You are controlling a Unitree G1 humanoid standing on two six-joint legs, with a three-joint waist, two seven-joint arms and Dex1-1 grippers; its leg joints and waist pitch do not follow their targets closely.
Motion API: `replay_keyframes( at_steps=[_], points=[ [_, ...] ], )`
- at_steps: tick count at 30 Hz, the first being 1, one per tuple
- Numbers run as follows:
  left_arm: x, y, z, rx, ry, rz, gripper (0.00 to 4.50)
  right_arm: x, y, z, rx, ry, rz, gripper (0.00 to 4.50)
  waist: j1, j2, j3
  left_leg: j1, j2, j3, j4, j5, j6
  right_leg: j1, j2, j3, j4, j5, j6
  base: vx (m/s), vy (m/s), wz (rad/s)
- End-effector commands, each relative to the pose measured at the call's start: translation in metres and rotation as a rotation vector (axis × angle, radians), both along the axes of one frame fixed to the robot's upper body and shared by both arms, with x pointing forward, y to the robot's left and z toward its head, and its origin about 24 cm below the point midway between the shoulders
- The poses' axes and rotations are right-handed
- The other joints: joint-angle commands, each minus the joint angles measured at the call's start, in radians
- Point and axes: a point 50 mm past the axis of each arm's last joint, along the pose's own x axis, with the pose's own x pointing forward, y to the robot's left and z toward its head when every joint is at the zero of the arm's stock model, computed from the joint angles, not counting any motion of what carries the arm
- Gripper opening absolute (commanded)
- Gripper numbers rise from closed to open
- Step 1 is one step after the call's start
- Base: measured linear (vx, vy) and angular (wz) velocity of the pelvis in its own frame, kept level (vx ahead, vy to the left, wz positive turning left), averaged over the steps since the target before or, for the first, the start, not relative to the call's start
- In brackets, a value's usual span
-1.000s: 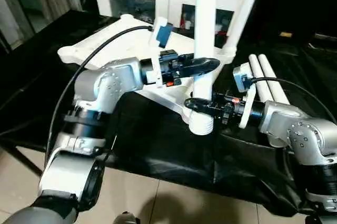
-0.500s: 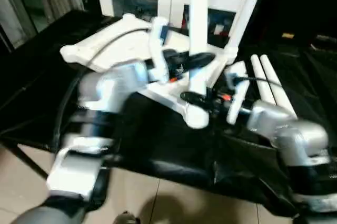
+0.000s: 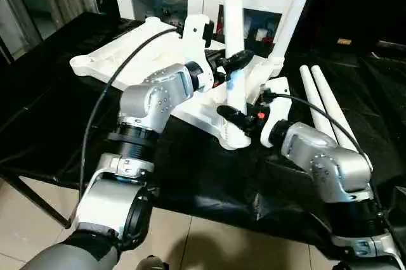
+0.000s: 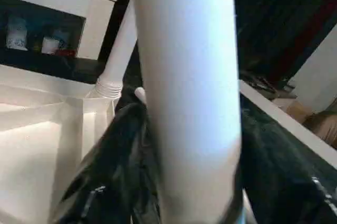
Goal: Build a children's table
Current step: Pick table leg
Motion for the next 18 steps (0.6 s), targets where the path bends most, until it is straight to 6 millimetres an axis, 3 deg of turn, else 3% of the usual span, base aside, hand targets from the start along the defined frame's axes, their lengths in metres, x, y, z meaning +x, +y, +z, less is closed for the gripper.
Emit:
replay_keyframes(
  at_steps=[1,4,7,12,16,18],
  points=[
    [0.002,0.005,0.007,-0.017,-0.008,0.018,2.47,0.0,-0.001,0.011,-0.009,-0.071,-0.003,1.88,0.0,0.001,-0.087,0.016,0.016,-0.004,-0.067,-0.147,-0.016,0.068,-0.053,0.048,-0.061,-0.12,-0.166,0.0,0.0,0.0],
    [-0.001,0.004,0.012,-0.04,-0.025,-0.048,2.15,0.002,-0.002,0.016,0.032,-0.087,0.001,1.88,0.0,0.001,-0.085,0.016,0.015,-0.003,-0.068,-0.153,-0.014,0.068,-0.054,0.048,-0.063,-0.128,-0.167,0.0,0.0,0.0],
    [-0.007,0.001,0.019,-0.062,-0.063,-0.13,1.99,0.0,-0.005,0.022,0.123,-0.06,0.045,2.58,0.0,0.002,-0.086,0.017,0.018,-0.005,-0.068,-0.163,-0.007,0.068,-0.055,0.047,-0.061,-0.128,-0.176,0.0,0.0,0.0],
    [-0.018,-0.004,0.024,-0.021,-0.116,-0.275,1.85,-0.007,-0.015,0.028,0.05,-0.079,0.176,2.87,0.005,0.006,-0.085,0.018,0.018,-0.004,-0.068,-0.146,-0.005,0.07,-0.053,0.048,-0.057,-0.088,-0.181,0.0,0.0,0.0],
    [-0.029,-0.008,0.026,0.0,-0.161,-0.417,1.83,-0.013,-0.033,0.03,0.023,-0.077,0.263,2.96,0.006,-0.003,-0.083,0.016,0.017,-0.001,-0.067,-0.156,0.0,0.073,-0.056,0.049,-0.061,-0.123,-0.184,0.0,0.0,0.0],
    [-0.033,-0.009,0.028,-0.008,-0.171,-0.459,1.82,-0.016,-0.038,0.031,0.021,-0.065,0.299,2.96,0.006,-0.001,-0.083,0.014,0.017,-0.001,-0.065,-0.154,0.007,0.074,-0.055,0.049,-0.061,-0.131,-0.186,0.0,0.0,0.0]
  ],
)
